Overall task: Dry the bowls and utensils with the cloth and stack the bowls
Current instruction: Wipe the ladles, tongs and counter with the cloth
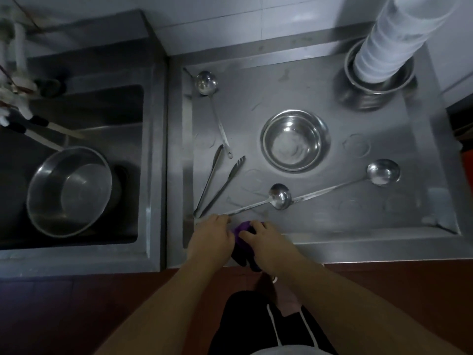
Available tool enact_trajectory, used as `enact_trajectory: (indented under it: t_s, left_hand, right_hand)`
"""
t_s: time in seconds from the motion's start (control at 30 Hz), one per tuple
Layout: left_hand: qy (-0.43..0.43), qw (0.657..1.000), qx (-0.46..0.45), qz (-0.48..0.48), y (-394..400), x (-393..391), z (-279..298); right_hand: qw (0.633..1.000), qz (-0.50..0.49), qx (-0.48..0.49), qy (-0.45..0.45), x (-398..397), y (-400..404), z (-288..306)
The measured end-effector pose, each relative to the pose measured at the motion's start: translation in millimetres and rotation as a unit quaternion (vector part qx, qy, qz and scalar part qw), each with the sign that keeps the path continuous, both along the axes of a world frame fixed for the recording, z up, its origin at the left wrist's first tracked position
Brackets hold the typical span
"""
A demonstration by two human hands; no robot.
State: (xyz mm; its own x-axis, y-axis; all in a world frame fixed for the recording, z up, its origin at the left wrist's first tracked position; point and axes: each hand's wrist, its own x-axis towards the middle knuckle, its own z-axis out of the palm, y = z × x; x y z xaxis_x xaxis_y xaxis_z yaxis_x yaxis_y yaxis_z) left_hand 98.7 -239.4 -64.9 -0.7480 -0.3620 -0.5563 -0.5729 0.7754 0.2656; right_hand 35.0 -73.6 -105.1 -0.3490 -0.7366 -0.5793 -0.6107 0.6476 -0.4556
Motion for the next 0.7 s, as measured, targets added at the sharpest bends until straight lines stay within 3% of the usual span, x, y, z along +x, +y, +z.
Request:
enact_trajectory:
  t_s: [0.13,0.43,0.7]
  left_hand:
    - [0.035,0.999,-0.007,-0.032,22,-30,0]
    - [0.085,0.987,0.041,-0.129,112,-117,-12]
    - [0.018,0.982,0.008,-0.19,182,-182,-42]
  right_hand:
    - [1.0,-0.014,0.006,0.017,-14,36,1]
    - [0.977,-0.2,0.051,0.058,-64,162,8]
    - [0.958,-0.274,0.049,0.069,-103,236,7]
